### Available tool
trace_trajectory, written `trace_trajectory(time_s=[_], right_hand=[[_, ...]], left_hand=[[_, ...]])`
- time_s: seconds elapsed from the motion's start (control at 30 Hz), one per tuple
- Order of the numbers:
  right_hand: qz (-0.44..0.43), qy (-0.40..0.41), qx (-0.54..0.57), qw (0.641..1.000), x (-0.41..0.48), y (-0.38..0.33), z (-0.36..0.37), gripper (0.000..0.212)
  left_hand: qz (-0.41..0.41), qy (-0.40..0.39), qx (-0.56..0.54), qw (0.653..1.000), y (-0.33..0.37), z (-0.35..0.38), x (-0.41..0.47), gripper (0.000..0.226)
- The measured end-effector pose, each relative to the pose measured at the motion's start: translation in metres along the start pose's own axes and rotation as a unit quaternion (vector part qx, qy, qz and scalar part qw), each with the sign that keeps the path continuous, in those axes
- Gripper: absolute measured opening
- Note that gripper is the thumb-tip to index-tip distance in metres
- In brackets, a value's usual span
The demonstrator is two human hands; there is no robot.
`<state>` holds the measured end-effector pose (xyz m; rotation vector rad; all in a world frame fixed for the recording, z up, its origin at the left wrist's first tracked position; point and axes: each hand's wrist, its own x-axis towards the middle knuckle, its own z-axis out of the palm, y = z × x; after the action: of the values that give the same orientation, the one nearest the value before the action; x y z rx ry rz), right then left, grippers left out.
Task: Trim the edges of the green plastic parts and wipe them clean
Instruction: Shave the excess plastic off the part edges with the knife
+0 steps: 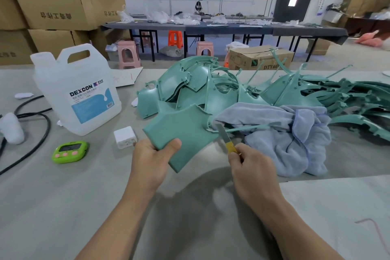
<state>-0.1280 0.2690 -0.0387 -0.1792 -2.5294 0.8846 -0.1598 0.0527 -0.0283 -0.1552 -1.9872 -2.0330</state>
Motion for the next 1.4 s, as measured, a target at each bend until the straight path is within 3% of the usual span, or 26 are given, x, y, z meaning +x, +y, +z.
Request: trace_trajectory(time_s=[0.17, 0.23, 0.3, 0.4, 0.47, 0.6, 0.7, 0.83, 1.0, 1.07, 1.13, 1.23, 1.3, 1.4], right_hand=[[0.120, 0.103, -0.036, 0.987, 0.022, 0.023, -0.028, 0.034], [0.117, 0.142, -0.034, 0.982, 0.020, 0.022, -0.033, 0.031], [0.049, 0.127, -0.032, 0.990, 0.009, 0.009, -0.029, 0.033], [-0.051, 0.032, -0.039, 0.997, -0.007, -0.010, -0.011, 0.035], [-0.053, 0.034, -0.052, 0.997, -0.005, -0.008, -0.008, 0.032], [0.091, 0.114, -0.113, 0.983, 0.017, 0.017, -0.028, 0.026], [0.030, 0.133, -0.085, 0.987, 0.008, 0.012, -0.030, 0.029], [-0.070, 0.022, -0.042, 0.996, -0.014, -0.007, -0.008, 0.030], [0.083, 0.094, -0.092, 0.988, 0.009, 0.012, -0.019, 0.030], [0.073, 0.121, -0.101, 0.985, 0.008, 0.017, -0.023, 0.030], [0.034, 0.115, -0.058, 0.991, 0.000, 0.012, -0.019, 0.030], [0.028, 0.047, 0.130, 0.990, -0.007, -0.004, -0.012, 0.030], [0.078, -0.013, 0.290, 0.954, -0.007, -0.014, -0.009, 0.028], [0.195, -0.089, 0.472, 0.855, -0.010, -0.030, -0.005, 0.023]], left_hand=[[-0.045, 0.024, -0.036, 0.998, -0.004, -0.005, 0.005, 0.024], [-0.044, 0.011, -0.029, 0.999, -0.004, -0.002, 0.004, 0.028], [-0.039, 0.001, -0.022, 0.999, -0.006, 0.002, 0.002, 0.031], [-0.050, 0.011, -0.033, 0.998, -0.008, 0.004, 0.001, 0.035], [-0.069, 0.032, -0.048, 0.996, -0.008, 0.002, 0.003, 0.037], [-0.088, 0.070, -0.036, 0.993, -0.006, -0.003, 0.006, 0.035], [-0.090, 0.071, -0.026, 0.993, -0.007, 0.002, 0.005, 0.028], [-0.089, 0.073, -0.050, 0.992, -0.004, 0.004, 0.003, 0.027], [-0.078, 0.079, -0.027, 0.993, 0.001, 0.002, 0.001, 0.027], [-0.069, 0.071, 0.000, 0.995, 0.002, 0.003, 0.000, 0.025], [-0.062, 0.062, 0.022, 0.996, 0.003, 0.004, -0.002, 0.024], [-0.038, 0.052, 0.077, 0.995, 0.001, 0.005, -0.005, 0.016], [-0.018, 0.054, 0.112, 0.992, 0.000, 0.008, -0.009, 0.011], [0.022, 0.066, 0.150, 0.986, -0.001, 0.016, -0.015, 0.004]])
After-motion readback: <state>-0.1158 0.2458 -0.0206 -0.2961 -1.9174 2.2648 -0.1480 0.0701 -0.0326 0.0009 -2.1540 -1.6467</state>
